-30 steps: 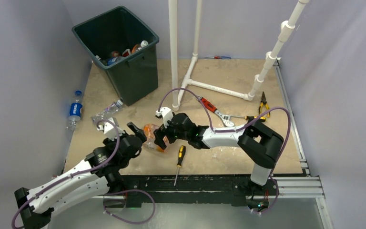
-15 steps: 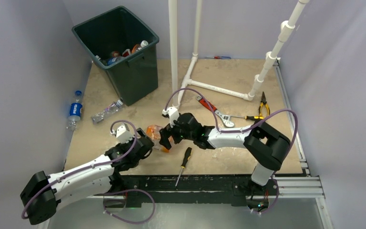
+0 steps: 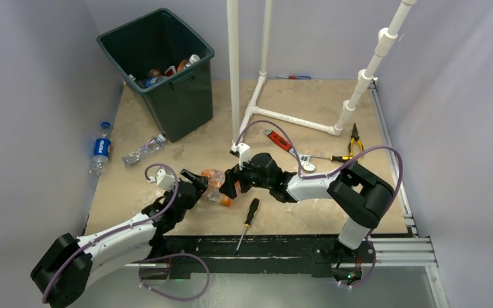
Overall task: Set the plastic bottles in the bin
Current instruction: Move the plastic bottle to the center of the board.
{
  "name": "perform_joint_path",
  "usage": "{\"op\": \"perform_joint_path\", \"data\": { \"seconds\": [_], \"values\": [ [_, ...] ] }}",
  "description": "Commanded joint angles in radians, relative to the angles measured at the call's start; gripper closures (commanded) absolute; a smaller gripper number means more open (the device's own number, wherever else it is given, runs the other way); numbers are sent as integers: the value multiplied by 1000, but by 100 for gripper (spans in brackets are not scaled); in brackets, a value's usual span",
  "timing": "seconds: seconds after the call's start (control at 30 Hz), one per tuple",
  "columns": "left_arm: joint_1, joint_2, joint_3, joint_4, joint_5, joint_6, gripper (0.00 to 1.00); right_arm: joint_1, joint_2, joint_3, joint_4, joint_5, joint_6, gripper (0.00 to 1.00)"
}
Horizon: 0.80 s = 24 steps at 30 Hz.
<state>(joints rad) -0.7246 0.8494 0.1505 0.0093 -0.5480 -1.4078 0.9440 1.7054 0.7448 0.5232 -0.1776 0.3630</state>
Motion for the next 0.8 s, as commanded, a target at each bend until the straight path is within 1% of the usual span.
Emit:
{"op": "perform_joint_path", "data": {
  "seconds": [0.0,0.07,0.23,0.3,0.37,0.4,0.47,0.57,0.7,0.77],
  "values": [
    [1,21,-86,127,138,51,29,-21,2,-41,58,-144,73,16],
    [1,3,-109,167,148,70,36,-22,6,-44,80,-170,88,18],
    [1,-84,-143,196,152,125,64,-24,-6,-47,91,-181,100,18],
    [1,-120,-140,185,152,156,78,-25,-16,-48,94,-185,104,18],
    [1,-153,-129,171,154,188,96,-27,-31,-56,114,-187,115,17],
    [1,-170,-121,154,154,204,100,-28,-39,-61,124,-189,120,17],
    [0,-205,-98,117,153,242,100,-28,-57,-65,133,-186,128,14],
    [0,-275,-60,52,149,303,100,-30,-94,-59,108,-173,133,8],
    [1,-375,-9,-70,119,368,100,-36,-159,-33,43,-151,113,5],
    [1,-396,23,-126,104,388,100,-49,-179,-24,9,-140,109,3]
  ]
}}
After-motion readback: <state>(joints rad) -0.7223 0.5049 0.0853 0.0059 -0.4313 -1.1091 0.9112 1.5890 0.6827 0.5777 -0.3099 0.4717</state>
